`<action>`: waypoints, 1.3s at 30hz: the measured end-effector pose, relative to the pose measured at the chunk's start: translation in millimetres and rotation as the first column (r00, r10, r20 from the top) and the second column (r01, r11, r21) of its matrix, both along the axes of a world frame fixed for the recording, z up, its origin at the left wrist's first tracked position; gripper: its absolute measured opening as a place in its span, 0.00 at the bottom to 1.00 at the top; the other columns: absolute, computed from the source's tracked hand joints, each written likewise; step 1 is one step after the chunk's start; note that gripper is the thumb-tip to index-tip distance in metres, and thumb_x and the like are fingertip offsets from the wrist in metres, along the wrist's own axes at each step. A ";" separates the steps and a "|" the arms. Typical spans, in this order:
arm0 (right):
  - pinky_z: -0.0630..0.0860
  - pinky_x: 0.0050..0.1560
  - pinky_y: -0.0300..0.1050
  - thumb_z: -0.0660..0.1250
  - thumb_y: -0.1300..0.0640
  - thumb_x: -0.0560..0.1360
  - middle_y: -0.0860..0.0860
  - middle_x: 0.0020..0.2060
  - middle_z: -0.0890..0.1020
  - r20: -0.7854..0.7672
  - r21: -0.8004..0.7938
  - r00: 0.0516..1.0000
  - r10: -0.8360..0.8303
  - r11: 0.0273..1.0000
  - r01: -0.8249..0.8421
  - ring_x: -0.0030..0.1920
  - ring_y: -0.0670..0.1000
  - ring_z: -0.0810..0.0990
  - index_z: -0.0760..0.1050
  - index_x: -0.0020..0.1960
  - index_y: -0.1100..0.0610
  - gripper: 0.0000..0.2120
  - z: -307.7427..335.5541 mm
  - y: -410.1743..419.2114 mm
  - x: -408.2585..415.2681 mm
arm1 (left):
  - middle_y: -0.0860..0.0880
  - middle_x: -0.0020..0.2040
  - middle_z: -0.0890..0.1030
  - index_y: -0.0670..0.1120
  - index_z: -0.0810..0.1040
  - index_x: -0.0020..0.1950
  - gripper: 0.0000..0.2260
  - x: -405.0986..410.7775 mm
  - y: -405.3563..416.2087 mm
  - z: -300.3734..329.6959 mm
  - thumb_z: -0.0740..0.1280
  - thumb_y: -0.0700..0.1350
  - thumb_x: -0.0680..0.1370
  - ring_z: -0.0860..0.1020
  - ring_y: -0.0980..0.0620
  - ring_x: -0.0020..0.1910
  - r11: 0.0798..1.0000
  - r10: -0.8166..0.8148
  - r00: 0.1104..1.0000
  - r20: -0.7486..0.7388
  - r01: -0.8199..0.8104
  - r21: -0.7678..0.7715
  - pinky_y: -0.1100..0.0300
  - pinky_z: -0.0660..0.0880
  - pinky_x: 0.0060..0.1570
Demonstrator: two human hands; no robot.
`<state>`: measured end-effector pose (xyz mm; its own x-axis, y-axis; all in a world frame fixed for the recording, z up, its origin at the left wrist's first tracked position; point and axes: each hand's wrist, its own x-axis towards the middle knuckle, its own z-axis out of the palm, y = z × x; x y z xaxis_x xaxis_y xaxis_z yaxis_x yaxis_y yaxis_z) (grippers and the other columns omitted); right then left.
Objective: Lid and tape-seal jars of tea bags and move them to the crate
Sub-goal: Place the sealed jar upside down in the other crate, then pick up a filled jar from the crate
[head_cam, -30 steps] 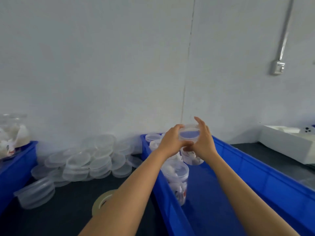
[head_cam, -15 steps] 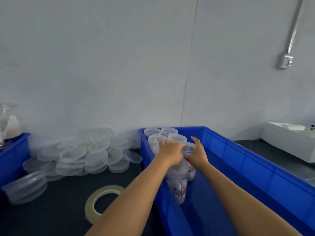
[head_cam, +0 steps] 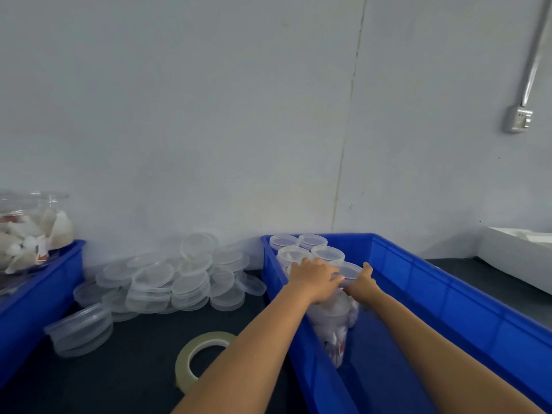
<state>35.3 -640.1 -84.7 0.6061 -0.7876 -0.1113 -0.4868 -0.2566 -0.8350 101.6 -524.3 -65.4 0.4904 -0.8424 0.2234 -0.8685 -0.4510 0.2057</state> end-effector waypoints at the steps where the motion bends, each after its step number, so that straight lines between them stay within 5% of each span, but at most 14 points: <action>1: 0.66 0.69 0.58 0.63 0.64 0.78 0.64 0.74 0.56 -0.031 -0.058 0.999 -0.014 0.998 0.012 0.70 0.65 0.65 0.40 0.79 0.55 0.40 6.0 5.1 0.3 | 0.46 0.63 0.77 0.51 0.79 0.63 0.16 1.5 8.3 0.8 0.55 0.52 0.83 0.73 0.44 0.61 0.998 -0.003 0.999 0.037 0.006 -0.060 0.49 0.71 0.57; 3: 0.63 0.69 0.59 0.61 0.65 0.77 0.63 0.73 0.56 -0.043 -0.225 0.996 -0.076 0.972 0.065 0.69 0.66 0.63 0.48 0.77 0.56 0.34 19.7 22.1 0.5 | 0.48 0.59 0.80 0.50 0.81 0.58 0.13 4.4 28.5 3.0 0.58 0.50 0.82 0.76 0.46 0.57 0.988 0.020 0.998 0.060 -0.010 -0.157 0.54 0.71 0.48; 6: 0.64 0.67 0.58 0.59 0.65 0.75 0.62 0.69 0.63 0.047 -0.393 0.993 -0.110 0.912 0.119 0.66 0.65 0.65 0.59 0.72 0.59 0.26 35.4 60.2 3.5 | 0.49 0.57 0.81 0.51 0.81 0.57 0.11 7.2 67.4 5.8 0.60 0.49 0.80 0.78 0.47 0.56 0.975 0.080 0.996 0.033 -0.072 -0.209 0.54 0.72 0.50; 13: 0.71 0.56 0.47 0.62 0.67 0.74 0.57 0.59 0.77 0.100 -0.422 0.939 0.330 0.868 -0.260 0.58 0.57 0.75 0.75 0.60 0.60 0.15 33.6 181.1 27.8 | 0.49 0.52 0.83 0.53 0.80 0.54 0.10 17.8 190.5 0.1 0.61 0.51 0.80 0.80 0.47 0.53 0.940 0.263 0.964 -0.030 -0.264 -0.217 0.56 0.70 0.45; 20: 0.75 0.41 0.38 0.58 0.73 0.74 0.56 0.43 0.82 0.236 -0.162 0.744 0.625 0.780 -0.604 0.42 0.49 0.79 0.77 0.49 0.61 0.13 26.3 307.2 60.6 | 0.46 0.52 0.82 0.48 0.78 0.59 0.13 19.9 306.8 8.8 0.58 0.52 0.82 0.79 0.48 0.46 0.829 0.516 0.846 -0.131 -0.532 -0.170 0.56 0.68 0.40; 25: 0.74 0.32 0.39 0.56 0.72 0.76 0.55 0.34 0.78 0.336 0.072 0.654 0.677 0.674 -0.735 0.33 0.49 0.76 0.77 0.42 0.59 0.14 27.5 376.5 71.6 | 0.43 0.63 0.76 0.44 0.72 0.67 0.16 20.6 358.8 28.7 0.61 0.46 0.80 0.76 0.43 0.60 0.736 0.671 0.739 -0.064 -0.652 0.180 0.54 0.67 0.49; 27: 0.76 0.38 0.43 0.55 0.71 0.78 0.58 0.39 0.79 0.370 0.101 0.628 0.685 0.642 -0.760 0.39 0.53 0.77 0.78 0.48 0.65 0.13 28.5 397.8 79.3 | 0.43 0.61 0.78 0.42 0.74 0.64 0.15 22.1 374.8 47.7 0.62 0.44 0.79 0.77 0.43 0.60 0.701 0.683 0.731 0.010 -0.658 0.274 0.54 0.67 0.49; 29: 0.75 0.33 0.40 0.53 0.67 0.81 0.59 0.42 0.78 0.404 0.151 0.615 0.677 0.614 -0.775 0.38 0.52 0.78 0.75 0.56 0.66 0.12 30.9 416.9 89.3 | 0.43 0.59 0.79 0.42 0.76 0.57 0.09 28.5 392.2 67.2 0.63 0.42 0.78 0.78 0.43 0.58 0.684 0.684 0.728 0.044 -0.661 0.307 0.54 0.70 0.49; 31: 0.76 0.30 0.40 0.53 0.66 0.82 0.57 0.41 0.78 0.441 0.220 0.612 0.657 0.582 -0.783 0.34 0.48 0.78 0.73 0.58 0.63 0.11 36.0 434.5 100.2 | 0.41 0.55 0.80 0.40 0.77 0.54 0.08 41.6 411.7 79.9 0.65 0.41 0.77 0.79 0.43 0.54 0.687 0.699 0.714 -0.031 -0.659 0.308 0.53 0.73 0.51; 35: 0.78 0.55 0.52 0.57 0.65 0.81 0.55 0.49 0.79 0.489 0.275 0.624 0.609 0.572 -0.773 0.45 0.50 0.78 0.72 0.59 0.59 0.09 43.8 457.6 131.6 | 0.45 0.42 0.76 0.37 0.79 0.59 0.11 75.7 456.7 81.9 0.65 0.40 0.79 0.74 0.52 0.39 0.724 0.646 0.616 -0.451 -0.682 0.105 0.60 0.73 0.41; 37: 0.78 0.55 0.50 0.57 0.66 0.80 0.58 0.53 0.79 0.501 0.301 0.628 0.596 0.559 -0.772 0.49 0.52 0.78 0.72 0.61 0.59 0.11 44.1 465.9 151.3 | 0.44 0.48 0.79 0.39 0.78 0.59 0.10 91.0 480.2 75.8 0.65 0.42 0.80 0.78 0.49 0.44 0.618 0.519 0.438 -0.733 -0.785 -0.032 0.54 0.77 0.48; 39: 0.78 0.47 0.45 0.58 0.67 0.79 0.59 0.53 0.77 0.497 0.306 0.631 0.596 0.560 -0.770 0.50 0.53 0.76 0.70 0.64 0.60 0.14 43.4 474.1 172.7 | 0.42 0.51 0.78 0.40 0.75 0.58 0.10 106.6 499.8 65.0 0.67 0.43 0.79 0.78 0.45 0.46 0.457 0.403 0.307 -0.862 -0.884 -0.101 0.50 0.79 0.53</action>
